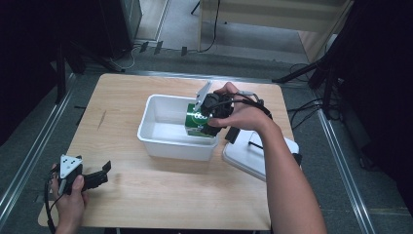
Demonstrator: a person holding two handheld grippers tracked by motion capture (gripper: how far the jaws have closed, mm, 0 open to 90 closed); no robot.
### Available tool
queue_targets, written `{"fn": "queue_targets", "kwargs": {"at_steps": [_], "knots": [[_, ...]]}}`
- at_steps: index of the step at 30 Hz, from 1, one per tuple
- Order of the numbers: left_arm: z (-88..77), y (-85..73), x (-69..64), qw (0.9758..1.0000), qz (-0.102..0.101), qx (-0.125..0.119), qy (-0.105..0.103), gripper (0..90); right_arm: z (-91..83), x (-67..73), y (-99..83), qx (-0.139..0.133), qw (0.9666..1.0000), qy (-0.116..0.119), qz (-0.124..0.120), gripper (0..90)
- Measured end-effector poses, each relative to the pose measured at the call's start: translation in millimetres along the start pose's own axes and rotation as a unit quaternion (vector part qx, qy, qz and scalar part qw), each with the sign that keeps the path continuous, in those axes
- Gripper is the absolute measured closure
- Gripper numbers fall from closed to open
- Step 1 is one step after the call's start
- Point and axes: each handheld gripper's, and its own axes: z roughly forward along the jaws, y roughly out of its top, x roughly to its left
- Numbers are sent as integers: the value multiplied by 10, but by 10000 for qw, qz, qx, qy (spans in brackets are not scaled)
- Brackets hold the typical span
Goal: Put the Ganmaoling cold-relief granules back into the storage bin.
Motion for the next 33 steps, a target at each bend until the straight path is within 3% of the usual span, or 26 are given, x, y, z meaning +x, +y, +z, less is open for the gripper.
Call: {"fn": "queue_targets", "kwargs": {"at_steps": [7, 17, 33], "knots": [[1, -1, -1, 10000, -9, -4, 2, 0, 100, -14, -22, 36, 10000, 11, -46, 158], [0, 0, 2, 10000, -2, 3, -4, 0, 288, -47, -68, 123, 9997, 177, 91, 157], [1, 1, -1, 10000, 14, 11, -3, 0, 503, -45, -75, 347, 9992, 177, -64, 153]]}}
